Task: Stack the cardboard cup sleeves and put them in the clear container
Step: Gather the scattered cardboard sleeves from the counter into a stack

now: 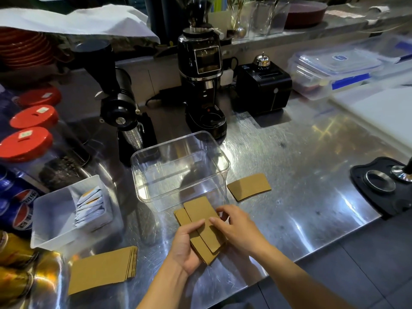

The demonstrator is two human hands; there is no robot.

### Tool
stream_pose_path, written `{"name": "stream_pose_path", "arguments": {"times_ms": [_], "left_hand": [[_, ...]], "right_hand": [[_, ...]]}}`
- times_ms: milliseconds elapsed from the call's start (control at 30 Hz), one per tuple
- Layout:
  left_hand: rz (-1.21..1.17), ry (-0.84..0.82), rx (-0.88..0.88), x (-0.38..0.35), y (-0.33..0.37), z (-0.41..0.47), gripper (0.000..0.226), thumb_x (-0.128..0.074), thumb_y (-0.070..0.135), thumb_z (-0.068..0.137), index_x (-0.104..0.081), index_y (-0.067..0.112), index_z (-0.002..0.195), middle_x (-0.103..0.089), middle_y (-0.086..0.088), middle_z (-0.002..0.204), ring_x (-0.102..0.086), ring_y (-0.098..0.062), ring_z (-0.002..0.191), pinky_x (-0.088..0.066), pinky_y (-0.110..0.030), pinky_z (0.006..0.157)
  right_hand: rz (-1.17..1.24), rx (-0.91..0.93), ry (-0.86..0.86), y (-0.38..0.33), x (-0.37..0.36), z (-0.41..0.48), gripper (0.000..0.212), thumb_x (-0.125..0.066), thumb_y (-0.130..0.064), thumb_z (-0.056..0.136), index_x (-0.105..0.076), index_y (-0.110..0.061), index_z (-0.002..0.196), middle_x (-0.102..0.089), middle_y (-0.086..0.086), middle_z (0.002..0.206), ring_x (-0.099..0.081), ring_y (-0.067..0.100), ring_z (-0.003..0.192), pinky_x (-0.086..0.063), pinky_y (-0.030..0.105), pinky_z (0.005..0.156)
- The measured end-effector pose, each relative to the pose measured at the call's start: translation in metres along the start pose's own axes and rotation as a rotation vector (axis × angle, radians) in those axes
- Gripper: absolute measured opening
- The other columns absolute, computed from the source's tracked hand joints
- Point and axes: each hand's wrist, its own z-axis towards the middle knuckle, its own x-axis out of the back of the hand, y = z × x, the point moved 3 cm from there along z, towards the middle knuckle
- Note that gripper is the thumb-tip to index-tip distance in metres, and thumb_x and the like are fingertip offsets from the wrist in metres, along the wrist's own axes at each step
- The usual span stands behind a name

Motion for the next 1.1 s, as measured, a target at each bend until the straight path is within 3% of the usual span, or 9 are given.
{"name": "stream_pose_path", "arguments": {"times_ms": [67,233,400,467,633,733,900,1000,1100], "left_hand": [[0.007,0.024,-0.007,0.003,0.002,0.000,0.043,-0.053,0.008,0.074,-0.059,-0.004,0.115,-0.064,-0.028,0.109,-0.064,-0.039,0.090,-0.052,-0.053,0.085],[0.027,0.087,-0.046,0.009,0.005,0.003,0.039,-0.055,0.009,0.067,-0.065,-0.007,0.102,-0.070,-0.021,0.084,-0.064,-0.036,0.075,-0.057,-0.043,0.069],[-0.012,0.059,-0.039,0.006,0.004,0.008,0.027,-0.072,0.011,0.058,-0.068,0.002,0.083,-0.063,-0.015,0.070,-0.059,-0.028,0.065,-0.055,-0.044,0.068],[-0.013,0.044,-0.069,0.005,0.004,0.010,0.032,-0.078,0.009,0.054,-0.070,0.008,0.085,-0.063,-0.012,0.073,-0.059,-0.026,0.065,-0.054,-0.045,0.065],[0.013,0.034,-0.114,0.001,0.007,0.018,0.060,-0.075,0.010,0.056,-0.060,0.028,0.110,-0.063,-0.013,0.081,-0.059,-0.027,0.067,-0.052,-0.046,0.064],[-0.064,0.016,-0.101,-0.003,0.009,0.021,0.053,-0.072,0.010,0.059,-0.057,0.025,0.108,-0.060,-0.014,0.084,-0.057,-0.027,0.067,-0.051,-0.041,0.059],[-0.078,-0.018,-0.074,-0.009,0.012,0.025,0.036,-0.068,0.014,0.064,-0.066,0.020,0.099,-0.060,-0.016,0.088,-0.056,-0.026,0.067,-0.051,-0.037,0.057],[-0.085,0.000,-0.063,-0.014,0.010,0.031,0.036,-0.067,0.012,0.066,-0.066,0.019,0.101,-0.062,-0.017,0.091,-0.056,-0.026,0.073,-0.053,-0.037,0.060],[-0.105,0.011,-0.061,-0.019,0.009,0.038,0.032,-0.066,0.016,0.067,-0.067,0.018,0.098,-0.064,-0.018,0.092,-0.057,-0.027,0.073,-0.054,-0.038,0.059]], "right_hand": [[0.011,0.022,0.024,0.001,0.004,0.004,0.035,-0.056,-0.040,0.085,-0.058,-0.016,0.111,-0.052,-0.006,0.096,-0.049,0.006,0.083,-0.034,0.009,0.062],[0.092,-0.042,0.003,0.014,0.018,0.020,0.028,-0.060,-0.033,0.084,-0.061,-0.013,0.104,-0.060,-0.003,0.084,-0.052,0.005,0.071,-0.037,0.012,0.060],[0.075,-0.073,0.034,0.037,0.038,0.043,0.021,-0.064,-0.023,0.083,-0.062,-0.010,0.099,-0.062,0.002,0.084,-0.056,0.016,0.077,-0.043,0.026,0.072],[0.023,-0.081,0.042,0.047,0.045,0.053,0.024,-0.065,-0.022,0.081,-0.062,-0.011,0.102,-0.060,0.000,0.086,-0.055,0.017,0.079,-0.043,0.028,0.073],[-0.123,-0.046,0.055,0.065,0.064,0.078,0.037,-0.069,-0.018,0.076,-0.058,-0.008,0.110,-0.058,0.007,0.102,-0.053,0.019,0.093,-0.043,0.031,0.085],[-0.286,-0.061,-0.013,0.073,0.074,0.094,0.056,-0.072,-0.024,0.072,-0.051,-0.016,0.124,-0.052,0.010,0.124,-0.048,0.027,0.115,-0.033,0.041,0.100],[-0.564,-0.108,-0.224,0.088,0.082,0.111,0.080,-0.076,-0.037,0.064,-0.037,-0.025,0.134,-0.030,0.006,0.147,-0.026,0.027,0.134,-0.022,0.049,0.106],[-0.547,-0.101,-0.247,0.091,0.087,0.115,0.068,-0.079,-0.038,0.058,-0.047,-0.023,0.117,-0.037,0.005,0.135,-0.031,0.026,0.127,-0.024,0.044,0.099],[-0.528,-0.077,-0.277,0.089,0.089,0.113,0.055,-0.081,-0.037,0.055,-0.047,-0.023,0.096,-0.043,-0.001,0.106,-0.039,0.022,0.109,-0.025,0.034,0.082]]}}
